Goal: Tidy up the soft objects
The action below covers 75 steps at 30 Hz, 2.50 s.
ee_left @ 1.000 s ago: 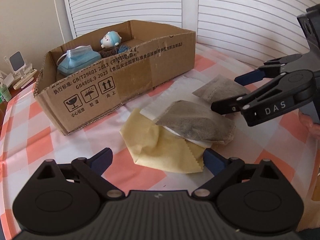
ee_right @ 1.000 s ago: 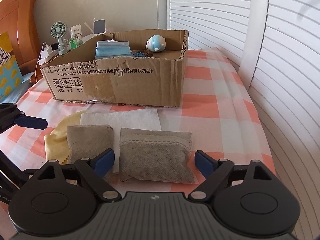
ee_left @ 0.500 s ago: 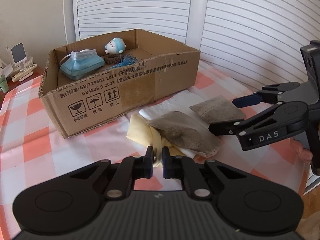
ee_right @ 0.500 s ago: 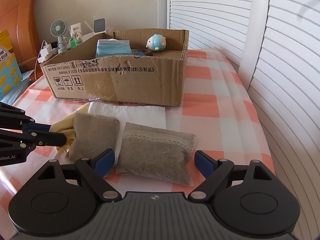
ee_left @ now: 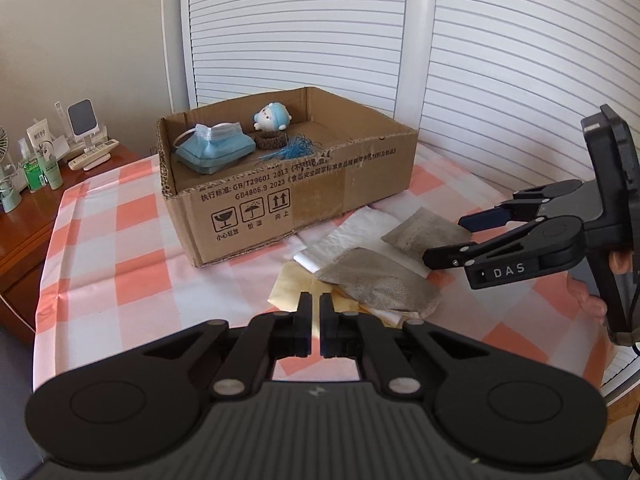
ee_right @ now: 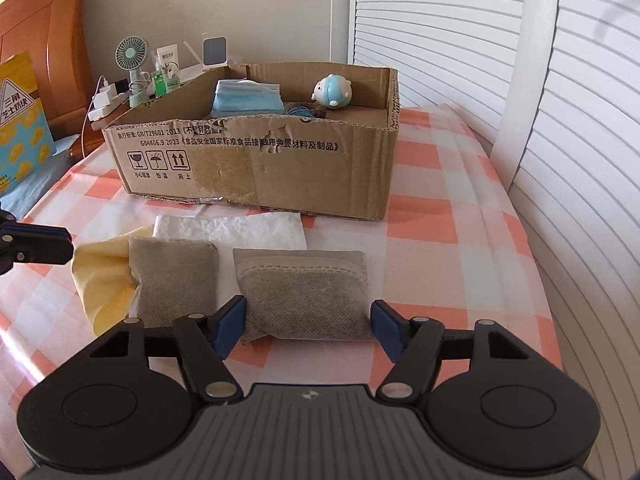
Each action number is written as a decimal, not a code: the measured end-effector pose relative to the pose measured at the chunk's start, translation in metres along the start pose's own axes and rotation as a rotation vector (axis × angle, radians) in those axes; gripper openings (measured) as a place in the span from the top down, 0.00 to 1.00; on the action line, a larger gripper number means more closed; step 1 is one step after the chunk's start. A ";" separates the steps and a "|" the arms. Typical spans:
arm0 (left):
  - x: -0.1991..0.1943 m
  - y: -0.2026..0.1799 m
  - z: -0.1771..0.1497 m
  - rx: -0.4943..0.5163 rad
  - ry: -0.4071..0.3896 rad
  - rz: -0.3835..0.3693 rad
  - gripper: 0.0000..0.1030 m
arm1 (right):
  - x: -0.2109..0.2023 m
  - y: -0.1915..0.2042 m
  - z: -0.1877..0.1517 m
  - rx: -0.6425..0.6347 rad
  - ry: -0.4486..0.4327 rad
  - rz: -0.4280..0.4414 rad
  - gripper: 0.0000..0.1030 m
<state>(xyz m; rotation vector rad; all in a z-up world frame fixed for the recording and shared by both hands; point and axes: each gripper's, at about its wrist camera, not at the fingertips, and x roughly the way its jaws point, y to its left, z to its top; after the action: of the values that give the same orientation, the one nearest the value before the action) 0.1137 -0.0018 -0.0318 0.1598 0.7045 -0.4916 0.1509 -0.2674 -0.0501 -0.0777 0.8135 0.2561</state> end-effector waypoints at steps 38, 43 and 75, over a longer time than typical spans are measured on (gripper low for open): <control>0.076 -0.044 0.019 0.205 0.086 -0.114 0.29 | 0.002 -0.010 0.010 -0.012 -0.021 0.035 0.52; 0.074 -0.043 0.018 0.193 0.084 -0.148 0.47 | 0.005 -0.010 0.008 -0.007 -0.022 0.041 0.46; 0.013 -0.009 0.099 0.159 -0.074 -0.001 0.67 | -0.062 -0.009 0.037 -0.112 -0.133 0.035 0.58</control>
<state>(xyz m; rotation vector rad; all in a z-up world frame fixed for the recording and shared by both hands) 0.1755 -0.0446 0.0352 0.2894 0.5934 -0.5521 0.1386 -0.2821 0.0200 -0.1503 0.6681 0.3369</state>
